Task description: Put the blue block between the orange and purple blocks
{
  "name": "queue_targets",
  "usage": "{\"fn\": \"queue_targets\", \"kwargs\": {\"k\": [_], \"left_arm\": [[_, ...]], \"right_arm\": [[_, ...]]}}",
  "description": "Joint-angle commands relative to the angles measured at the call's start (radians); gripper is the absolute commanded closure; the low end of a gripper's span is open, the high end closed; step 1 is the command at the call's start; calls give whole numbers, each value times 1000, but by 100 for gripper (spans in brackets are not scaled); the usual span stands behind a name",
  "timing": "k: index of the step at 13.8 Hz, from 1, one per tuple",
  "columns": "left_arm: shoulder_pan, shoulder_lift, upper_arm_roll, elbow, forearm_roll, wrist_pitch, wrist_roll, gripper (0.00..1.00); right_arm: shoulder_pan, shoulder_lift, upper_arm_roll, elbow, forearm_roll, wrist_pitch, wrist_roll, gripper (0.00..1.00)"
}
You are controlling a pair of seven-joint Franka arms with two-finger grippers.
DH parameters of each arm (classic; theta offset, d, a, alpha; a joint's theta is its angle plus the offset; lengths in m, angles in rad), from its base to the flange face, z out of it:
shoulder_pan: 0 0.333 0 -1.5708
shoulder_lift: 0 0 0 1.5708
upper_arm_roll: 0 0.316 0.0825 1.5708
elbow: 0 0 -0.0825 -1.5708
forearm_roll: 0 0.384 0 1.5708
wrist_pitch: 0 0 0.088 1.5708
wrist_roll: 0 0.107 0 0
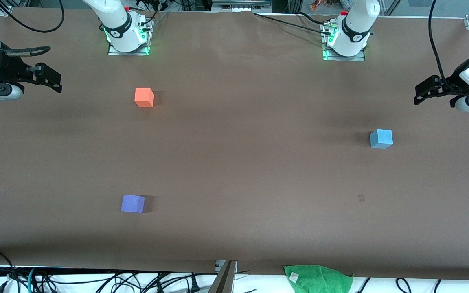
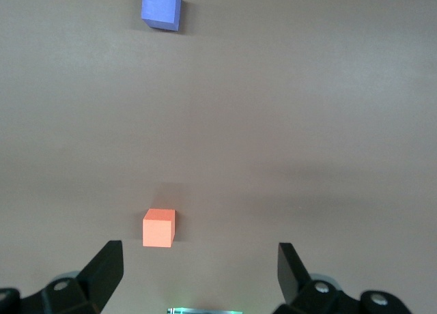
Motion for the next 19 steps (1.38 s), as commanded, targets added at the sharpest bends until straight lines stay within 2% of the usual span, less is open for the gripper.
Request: {"fn": "queue_targets", "kwargs": {"k": [1,16,19], "left_arm": [[1,8,-3,18,-9,-18,-2,0],[1,10,-3,18,-9,-21,-5,0],[3,8,-2,18,-9,-53,-1,0]], "right_arm": [[-11,-7,10,1,-11,3,-17,0],[-11,-7,10,1,-9,3,-17,0],[-11,-7,10,1,-9,3,-17,0]]}}
